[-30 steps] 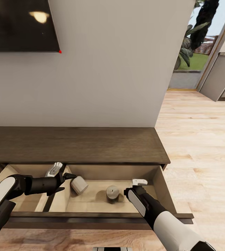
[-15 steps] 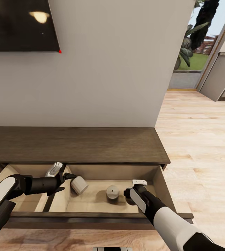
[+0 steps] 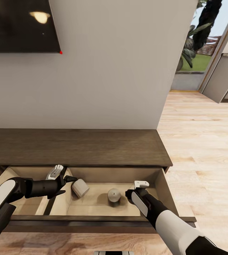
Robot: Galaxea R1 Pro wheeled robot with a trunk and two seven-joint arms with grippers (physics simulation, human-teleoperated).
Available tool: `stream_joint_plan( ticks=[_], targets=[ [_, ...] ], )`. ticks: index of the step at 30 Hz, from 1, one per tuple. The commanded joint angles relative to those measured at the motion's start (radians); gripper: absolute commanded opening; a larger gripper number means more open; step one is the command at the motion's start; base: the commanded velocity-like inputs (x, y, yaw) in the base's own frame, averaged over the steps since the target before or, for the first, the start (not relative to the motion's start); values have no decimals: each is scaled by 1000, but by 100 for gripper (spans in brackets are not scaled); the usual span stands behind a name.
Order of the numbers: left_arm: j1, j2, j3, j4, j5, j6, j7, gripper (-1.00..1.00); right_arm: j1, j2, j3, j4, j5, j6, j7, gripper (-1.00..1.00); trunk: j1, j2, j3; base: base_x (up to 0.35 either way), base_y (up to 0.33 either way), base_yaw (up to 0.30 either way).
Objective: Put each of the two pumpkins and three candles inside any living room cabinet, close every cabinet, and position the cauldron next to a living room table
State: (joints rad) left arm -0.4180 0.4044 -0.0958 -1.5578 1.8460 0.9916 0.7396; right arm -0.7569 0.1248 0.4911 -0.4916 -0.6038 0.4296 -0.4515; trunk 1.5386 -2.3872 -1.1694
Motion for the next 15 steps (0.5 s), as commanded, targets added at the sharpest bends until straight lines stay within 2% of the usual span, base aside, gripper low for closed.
stream_joint_plan(
  ticks=[1, 6, 7, 15],
  targets=[
    [-1, 1, -1, -1, 10, -1, 10, 100, -1, -1, 7, -2, -9, 3, -9, -100, 0, 0, -1, 0, 0, 0],
    [-1, 1, -1, -1, 10, -1, 10, 100, -1, 1, 7, -1, -10, 12, -5, -100, 0, 0, -1, 0, 0, 0],
    [-1, 1, -1, -1, 10, -1, 10, 100, -1, 1, 7, -1, -10, 13, -5, 100, 0, 0, -1, 22, 0, 0],
    [-1, 1, -1, -1, 10, -1, 10, 100, -1, 1, 7, 1, -13, 15, -4, 100, 0, 0, -1, 32, 0, 0]
  ],
)
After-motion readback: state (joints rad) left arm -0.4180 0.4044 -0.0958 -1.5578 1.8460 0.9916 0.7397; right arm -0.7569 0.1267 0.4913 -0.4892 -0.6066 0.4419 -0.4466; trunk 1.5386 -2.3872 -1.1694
